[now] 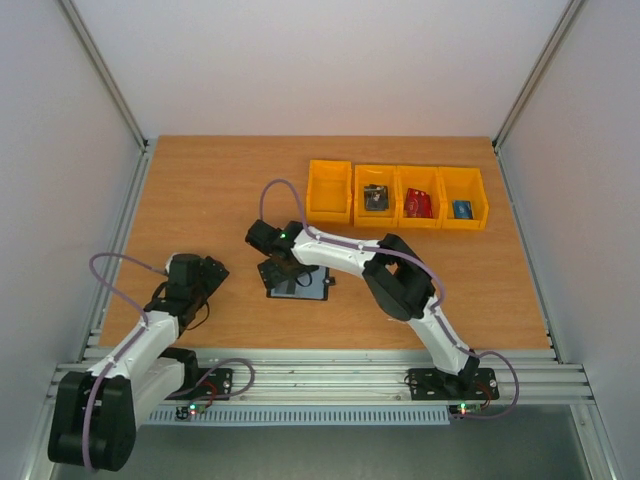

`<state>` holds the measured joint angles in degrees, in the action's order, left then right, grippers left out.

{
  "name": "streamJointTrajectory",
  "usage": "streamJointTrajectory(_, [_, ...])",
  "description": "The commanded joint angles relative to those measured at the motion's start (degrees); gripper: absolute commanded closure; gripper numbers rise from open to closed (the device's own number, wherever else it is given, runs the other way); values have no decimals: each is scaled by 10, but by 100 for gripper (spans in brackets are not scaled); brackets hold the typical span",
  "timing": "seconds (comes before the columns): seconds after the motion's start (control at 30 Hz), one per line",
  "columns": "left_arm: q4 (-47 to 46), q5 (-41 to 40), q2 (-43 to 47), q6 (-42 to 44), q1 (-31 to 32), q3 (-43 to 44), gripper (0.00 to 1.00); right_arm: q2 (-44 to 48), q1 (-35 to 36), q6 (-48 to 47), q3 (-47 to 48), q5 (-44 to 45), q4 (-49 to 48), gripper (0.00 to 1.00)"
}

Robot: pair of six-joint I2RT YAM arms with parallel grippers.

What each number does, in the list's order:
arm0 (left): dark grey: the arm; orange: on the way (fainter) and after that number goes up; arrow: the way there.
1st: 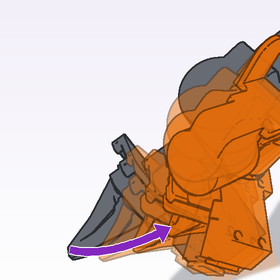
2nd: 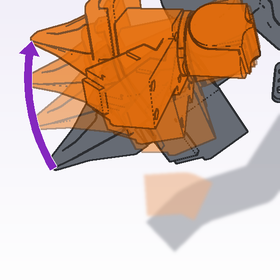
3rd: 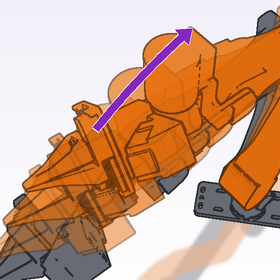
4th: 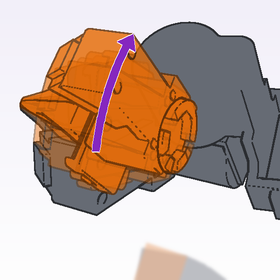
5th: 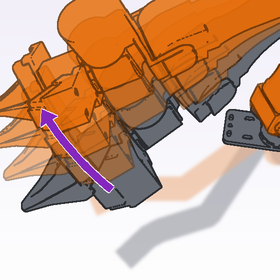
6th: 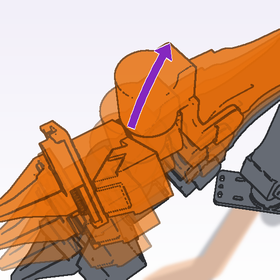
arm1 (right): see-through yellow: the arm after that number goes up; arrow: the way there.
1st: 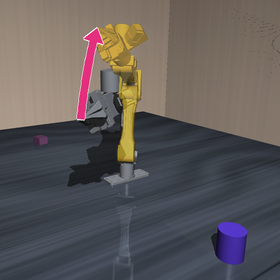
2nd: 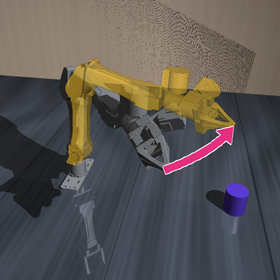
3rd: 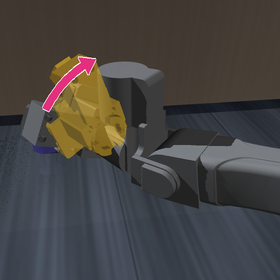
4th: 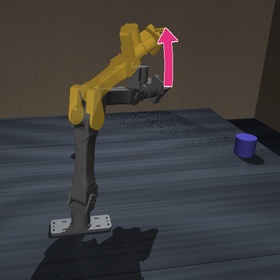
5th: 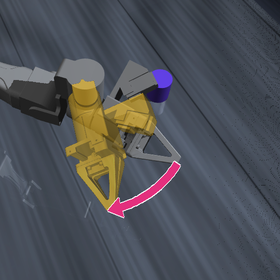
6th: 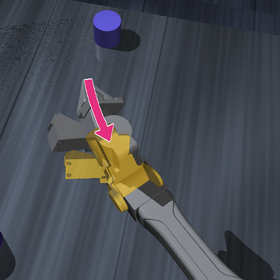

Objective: Take the credit cards out of the card holder

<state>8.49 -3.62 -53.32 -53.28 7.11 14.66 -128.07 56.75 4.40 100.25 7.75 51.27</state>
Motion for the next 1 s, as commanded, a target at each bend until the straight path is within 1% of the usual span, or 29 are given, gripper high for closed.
streamJointTrajectory(0.0, [-45, 7, -1, 17, 34, -8, 1, 47, 4, 17, -73, -26, 8, 1])
streamJointTrajectory(0.07, [-55, 2, 1, 27, 45, -8, 1, 65, 4, 0, -76, -58, -3, 1])
streamJointTrajectory(0.13, [-55, -3, 3, 38, 53, -9, 1, 79, 4, -7, -71, -69, 4, 2])
streamJointTrajectory(0.2, [-53, -9, 4, 41, 59, -9, 1, 97, 4, -6, -69, -52, 20, 1])
streamJointTrajectory(0.27, [-54, -16, 0, 40, 67, -9, 1, 104, 4, 2, -60, -13, 47, 1])
streamJointTrajectory(0.33, [-58, -14, -8, 36, 76, -10, 1, 96, 4, 2, -41, 10, 73, 1])
streamJointTrajectory(0.43, [-60, -13, -13, 15, 87, -10, 1, 65, 4, -6, 11, 13, 112, 1])
streamJointTrajectory(0.53, [-62, -4, -12, -19, 88, -8, 1, 16, 4, 43, 97, 45, 202, 2])
streamJointTrajectory(0.57, [-60, 1, -10, -30, 87, -7, 1, 7, 4, 62, 111, 48, 221, 2])
streamJointTrajectory(0.67, [-56, 14, -6, -53, 87, -6, 1, 16, 5, 85, 100, 25, 208, 3])
streamJointTrajectory(0.73, [-51, 2, -9, -50, 87, -5, 1, 19, 5, 81, 96, 21, 208, 4])
streamJointTrajectory(0.83, [-47, -21, -21, -31, 81, -6, 1, 11, 5, 53, 97, 5, 210, 5])
streamJointTrajectory(0.97, [-23, -19, -22, -3, 74, 8, 1, 5, 6, 8, 72, -54, 158, 9])
